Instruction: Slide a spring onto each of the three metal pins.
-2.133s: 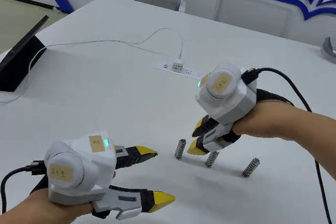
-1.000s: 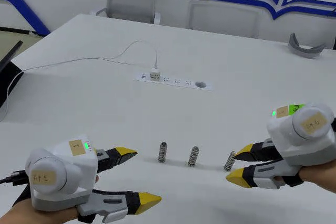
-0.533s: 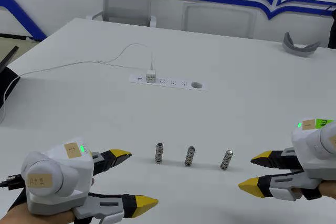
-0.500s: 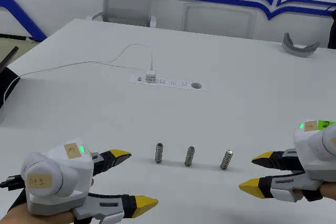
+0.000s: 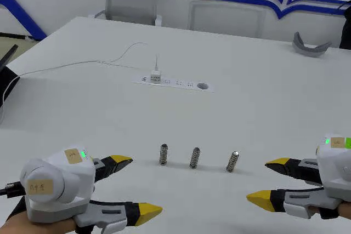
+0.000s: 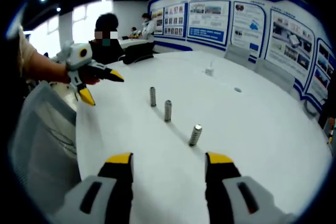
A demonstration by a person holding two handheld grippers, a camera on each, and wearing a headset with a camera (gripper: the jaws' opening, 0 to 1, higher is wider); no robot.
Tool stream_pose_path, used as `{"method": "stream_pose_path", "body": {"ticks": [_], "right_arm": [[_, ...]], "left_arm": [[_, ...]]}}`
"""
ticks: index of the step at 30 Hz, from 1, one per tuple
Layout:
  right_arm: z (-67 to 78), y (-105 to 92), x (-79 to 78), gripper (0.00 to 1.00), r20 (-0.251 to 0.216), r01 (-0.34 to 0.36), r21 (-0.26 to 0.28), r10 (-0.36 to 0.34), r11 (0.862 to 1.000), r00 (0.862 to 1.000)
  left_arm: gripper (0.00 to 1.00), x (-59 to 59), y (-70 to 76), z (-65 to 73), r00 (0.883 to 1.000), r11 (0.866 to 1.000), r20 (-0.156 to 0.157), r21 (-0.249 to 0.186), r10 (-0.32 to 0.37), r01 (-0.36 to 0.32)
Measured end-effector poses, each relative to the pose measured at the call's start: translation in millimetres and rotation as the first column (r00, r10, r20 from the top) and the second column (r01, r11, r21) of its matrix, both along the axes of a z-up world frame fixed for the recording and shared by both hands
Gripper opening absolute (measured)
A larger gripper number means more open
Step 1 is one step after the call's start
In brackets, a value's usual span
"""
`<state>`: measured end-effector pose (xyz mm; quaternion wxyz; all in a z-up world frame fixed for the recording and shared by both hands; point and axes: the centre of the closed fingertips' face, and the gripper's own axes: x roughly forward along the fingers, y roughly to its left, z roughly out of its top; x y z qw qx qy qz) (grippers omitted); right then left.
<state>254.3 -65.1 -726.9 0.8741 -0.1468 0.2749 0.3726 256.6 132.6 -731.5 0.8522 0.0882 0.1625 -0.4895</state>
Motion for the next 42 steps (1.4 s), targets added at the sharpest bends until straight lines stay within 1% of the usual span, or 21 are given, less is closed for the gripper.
{"method": "stream_pose_path", "body": {"ticks": [4, 9, 14, 23, 26, 30, 37, 42], "right_arm": [[0.2, -1.2, -0.8, 0.6, 0.017, 0.016, 0.019, -0.016, 1.0, 1.0], [-0.8, -1.2, -2.5, 0.62, 0.029, 0.021, 0.033, -0.022, 0.999, 0.999], [0.9, -0.3, -0.9, 0.65, 0.041, 0.031, 0.052, -0.033, 0.998, 0.999], [4.0, -0.1, 3.5, 0.67, 0.058, 0.047, 0.084, -0.052, 0.995, 0.997], [4.3, 1.4, 4.5, 0.67, 0.064, 0.044, 0.088, -0.05, 0.995, 0.997], [5.9, 2.6, 7.7, 0.67, 0.073, 0.051, 0.107, -0.059, 0.993, 0.996], [4.8, 4.0, 8.7, 0.68, 0.077, 0.051, 0.111, -0.06, 0.993, 0.995], [5.0, 0.2, 11.0, 0.68, 0.077, 0.061, 0.115, -0.07, 0.991, 0.995]], "left_arm": [[0.72, -3.0, 2.6, -0.8, 1.0, 1.0, -0.003, 0.005, 0.006, -0.006], [0.73, -2.3, 4.6, -0.8, 1.0, 1.0, -0.004, 0.003, 0.019, -0.019], [0.73, -1.8, 5.3, -2.0, 1.0, 1.0, -0.007, 0.004, 0.028, -0.028], [0.75, -2.2, 5.2, -4.7, 0.999, 0.999, -0.013, 0.012, 0.035, -0.035], [0.75, -1.9, 6.0, -5.4, 0.999, 0.999, -0.015, 0.014, 0.04, -0.04], [0.76, -0.4, 7.9, -5.5, 0.999, 0.999, -0.015, 0.013, 0.05, -0.049], [0.77, 1.3, 8.0, -7.3, 0.998, 0.998, -0.016, 0.012, 0.057, -0.056], [0.77, 3.7, 4.9, -7.3, 0.998, 0.999, -0.018, 0.009, 0.053, -0.053]]}}
